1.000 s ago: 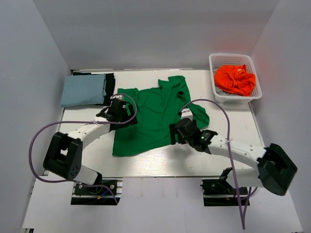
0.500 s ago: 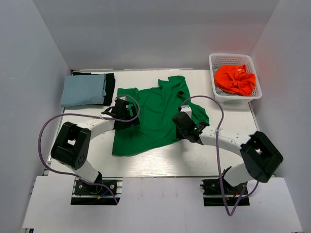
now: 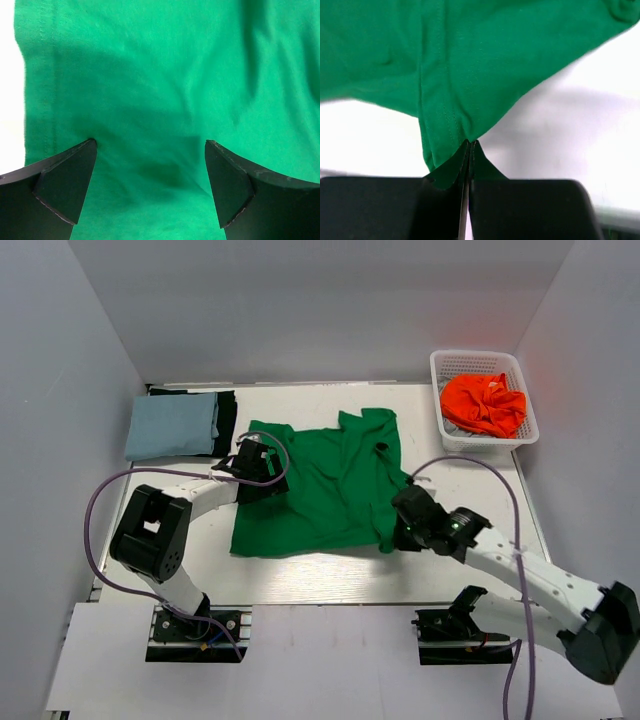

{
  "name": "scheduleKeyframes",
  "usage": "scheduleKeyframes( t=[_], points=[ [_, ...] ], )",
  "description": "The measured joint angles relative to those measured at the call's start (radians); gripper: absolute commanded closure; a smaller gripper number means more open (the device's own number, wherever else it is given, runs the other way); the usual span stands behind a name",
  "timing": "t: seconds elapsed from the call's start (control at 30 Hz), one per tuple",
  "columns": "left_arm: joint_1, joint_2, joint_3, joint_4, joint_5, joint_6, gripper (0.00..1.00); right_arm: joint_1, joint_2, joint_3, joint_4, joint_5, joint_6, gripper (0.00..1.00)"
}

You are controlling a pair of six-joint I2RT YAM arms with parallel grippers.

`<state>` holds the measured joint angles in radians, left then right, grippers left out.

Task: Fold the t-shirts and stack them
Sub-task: Flatten out the tshirt

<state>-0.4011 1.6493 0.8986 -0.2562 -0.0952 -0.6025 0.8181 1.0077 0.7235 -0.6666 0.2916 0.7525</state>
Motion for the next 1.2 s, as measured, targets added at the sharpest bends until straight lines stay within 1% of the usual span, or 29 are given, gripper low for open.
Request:
scheduleKeyframes(
  t=[0.03, 0.07, 0.1, 0.17, 0.23, 0.33, 0.43, 0.47, 0.5, 0.6, 0.63, 0.7, 0.73, 0.8, 0.97, 1.07, 1.13, 1.2],
  points=[
    [0.000, -0.001, 0.000, -0.001, -0.001, 0.000, 0.00, 0.000, -0.032, 0.000, -0.056, -0.013, 0.031, 1.00],
    [0.000, -0.002, 0.000, -0.002, -0.001, -0.001, 0.00, 0.000, -0.060, -0.001, -0.103, -0.026, 0.055, 0.97],
    [0.000, -0.003, 0.000, -0.004, -0.002, -0.002, 0.00, 0.000, -0.086, -0.001, -0.148, -0.039, 0.084, 0.87],
    [0.000, -0.004, -0.001, -0.005, -0.003, -0.006, 0.00, 0.000, -0.139, -0.002, -0.233, -0.064, 0.150, 0.55],
    [0.000, -0.005, -0.001, -0.006, -0.007, -0.008, 0.00, 0.000, -0.177, -0.002, -0.316, -0.086, 0.189, 0.45],
    [0.000, -0.008, -0.002, -0.021, -0.022, -0.009, 0.00, 0.000, -0.196, -0.002, -0.373, -0.101, 0.215, 0.45],
    [0.000, -0.010, 0.000, -0.041, -0.036, -0.011, 0.00, 0.000, -0.181, 0.003, -0.401, -0.105, 0.196, 0.39],
    [0.000, -0.010, 0.001, -0.047, -0.040, -0.011, 0.00, 0.000, -0.170, 0.008, -0.406, -0.104, 0.182, 0.39],
    [0.000, -0.010, 0.003, -0.055, -0.043, -0.013, 0.00, 0.000, -0.155, 0.018, -0.410, -0.098, 0.162, 0.35],
    [0.000, -0.010, 0.009, -0.074, -0.047, -0.018, 0.00, 0.000, -0.096, 0.045, -0.377, -0.064, 0.108, 0.32],
    [0.000, -0.010, 0.011, -0.082, -0.047, -0.019, 0.00, 0.000, -0.063, 0.049, -0.354, -0.048, 0.087, 0.31],
    [0.000, -0.010, 0.017, -0.101, -0.050, -0.020, 0.00, 0.000, 0.007, 0.057, -0.293, -0.021, 0.044, 0.31],
    [0.000, -0.010, 0.020, -0.114, -0.053, -0.022, 0.00, 0.000, 0.048, 0.062, -0.261, -0.008, 0.023, 0.29],
    [0.000, -0.011, 0.023, -0.137, -0.061, -0.024, 0.00, 0.000, 0.150, 0.088, -0.201, 0.019, -0.006, 0.29],
    [0.000, -0.017, 0.024, -0.174, -0.074, -0.026, 0.00, 0.001, 0.399, 0.203, -0.071, 0.065, -0.061, 0.29],
    [0.000, -0.031, 0.017, -0.182, -0.079, -0.028, 0.00, 0.002, 0.513, 0.267, -0.005, 0.076, -0.074, 0.30],
    [0.000, -0.042, 0.005, -0.185, -0.080, -0.030, 0.00, 0.002, 0.556, 0.277, 0.037, 0.074, -0.074, 0.30],
    [0.000, -0.050, -0.008, -0.186, -0.081, -0.031, 0.00, 0.002, 0.590, 0.277, 0.061, 0.072, -0.071, 0.35]
  ],
)
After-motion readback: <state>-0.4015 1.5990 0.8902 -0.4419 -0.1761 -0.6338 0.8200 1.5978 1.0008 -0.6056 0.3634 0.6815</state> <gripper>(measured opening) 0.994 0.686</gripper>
